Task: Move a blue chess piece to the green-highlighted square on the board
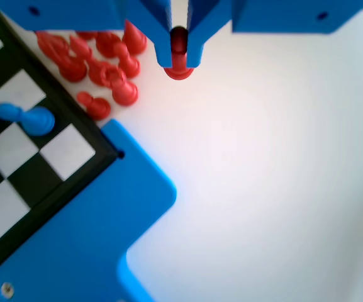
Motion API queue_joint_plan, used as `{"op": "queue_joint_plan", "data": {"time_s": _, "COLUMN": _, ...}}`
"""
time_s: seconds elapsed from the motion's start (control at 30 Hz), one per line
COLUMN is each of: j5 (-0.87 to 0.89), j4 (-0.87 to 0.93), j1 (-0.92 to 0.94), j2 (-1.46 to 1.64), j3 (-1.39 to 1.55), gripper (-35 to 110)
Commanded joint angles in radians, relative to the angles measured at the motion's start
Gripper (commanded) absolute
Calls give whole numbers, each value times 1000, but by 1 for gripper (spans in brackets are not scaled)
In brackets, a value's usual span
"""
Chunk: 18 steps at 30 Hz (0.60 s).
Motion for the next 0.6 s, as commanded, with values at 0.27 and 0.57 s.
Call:
{"op": "queue_joint_plan", "data": {"time_s": 0.27, "j5": 41, "j4": -172, "j1": -71, "j2": -8, "j3": 41, "gripper": 1}}
{"op": "queue_joint_plan", "data": {"time_s": 0.57, "j5": 11, "j4": -354, "j1": -103, "j2": -18, "j3": 175, "gripper": 1}}
